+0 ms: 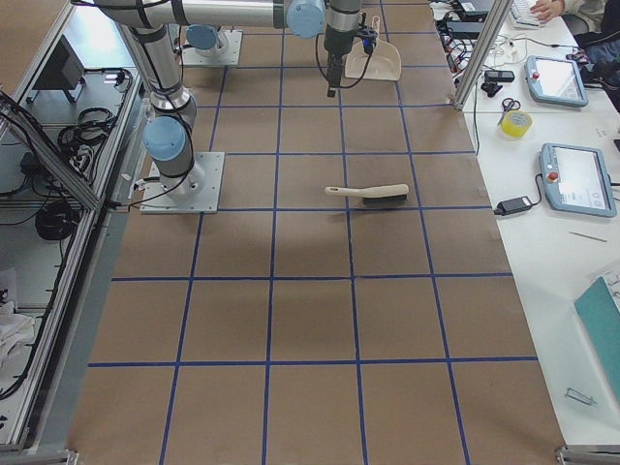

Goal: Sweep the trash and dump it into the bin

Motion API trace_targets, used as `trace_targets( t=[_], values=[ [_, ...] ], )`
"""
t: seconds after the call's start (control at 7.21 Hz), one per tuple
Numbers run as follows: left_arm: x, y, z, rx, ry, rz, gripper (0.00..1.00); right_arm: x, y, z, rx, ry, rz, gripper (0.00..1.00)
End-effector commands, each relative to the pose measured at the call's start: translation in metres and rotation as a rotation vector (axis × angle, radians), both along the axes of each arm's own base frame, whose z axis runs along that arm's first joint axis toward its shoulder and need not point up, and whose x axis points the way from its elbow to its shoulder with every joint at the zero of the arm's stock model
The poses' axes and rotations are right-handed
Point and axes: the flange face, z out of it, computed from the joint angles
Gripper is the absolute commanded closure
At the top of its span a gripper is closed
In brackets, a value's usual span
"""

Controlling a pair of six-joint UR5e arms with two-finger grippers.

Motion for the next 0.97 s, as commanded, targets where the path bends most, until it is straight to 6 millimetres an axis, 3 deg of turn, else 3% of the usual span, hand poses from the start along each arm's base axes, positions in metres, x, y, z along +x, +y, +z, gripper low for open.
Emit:
trace_targets(
  t=[0.0, 0.28, 0.42, 0.83],
  values=[
    [-0.049, 0.041, -0.003, 0.023, -0.075, 0.176, 0.08, 0.001, 0.000, 0.000, 0.000, 0.000, 0.002, 0.00],
    [-0.049, 0.074, 0.001, 0.025, -0.097, 0.279, 0.08, 0.000, 0.000, 0.000, 0.001, 0.000, 0.000, 0.00],
    [-0.049, 0.084, 0.001, 0.031, -0.105, 0.412, 0.08, 0.001, 0.000, 0.000, 0.001, 0.000, 0.002, 0.00],
    [-0.046, 0.088, 0.009, -0.010, -0.095, 0.473, 0.08, 0.001, -0.001, 0.001, -0.008, -0.002, 0.004, 0.00]
  ],
)
